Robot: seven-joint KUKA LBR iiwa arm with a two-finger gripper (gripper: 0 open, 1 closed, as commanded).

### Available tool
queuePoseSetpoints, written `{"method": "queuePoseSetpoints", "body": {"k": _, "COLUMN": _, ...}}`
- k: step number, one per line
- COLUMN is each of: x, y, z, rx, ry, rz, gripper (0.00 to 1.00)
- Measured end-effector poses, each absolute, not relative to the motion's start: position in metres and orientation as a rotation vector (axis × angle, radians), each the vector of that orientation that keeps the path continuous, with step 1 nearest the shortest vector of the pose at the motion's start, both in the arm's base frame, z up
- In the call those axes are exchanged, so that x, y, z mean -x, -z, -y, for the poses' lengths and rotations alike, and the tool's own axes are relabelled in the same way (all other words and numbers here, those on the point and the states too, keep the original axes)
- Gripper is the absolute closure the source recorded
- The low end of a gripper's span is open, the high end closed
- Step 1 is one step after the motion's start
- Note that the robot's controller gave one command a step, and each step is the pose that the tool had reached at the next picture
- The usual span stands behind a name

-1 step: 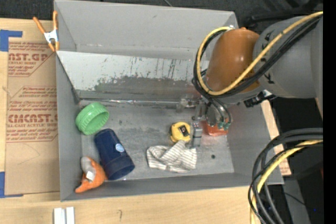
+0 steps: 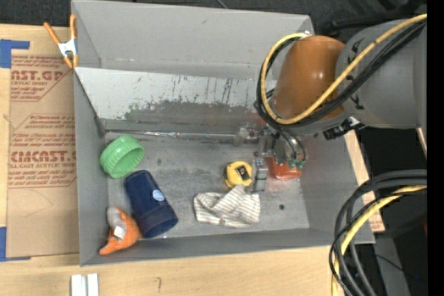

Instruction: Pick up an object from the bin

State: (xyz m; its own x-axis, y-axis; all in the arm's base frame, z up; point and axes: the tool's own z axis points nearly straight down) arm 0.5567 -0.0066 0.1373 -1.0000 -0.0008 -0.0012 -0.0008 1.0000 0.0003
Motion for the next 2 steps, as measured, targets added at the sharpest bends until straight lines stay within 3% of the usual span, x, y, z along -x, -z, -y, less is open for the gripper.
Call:
{"method": "queuePoseSetpoints", "body": {"k": 1, "x": -0.5451, "y": -0.0717, "z": 0.0258, "rx": -0.097, "ry": 0.000, "rz": -3.139, "gripper": 1.00}}
{"method": "queuePoseSetpoints", "body": {"k": 2, "x": -0.5451, "y": -0.0717, "z": 0.0258, "rx": -0.096, "ry": 0.000, "rz": -3.139, "gripper": 1.00}}
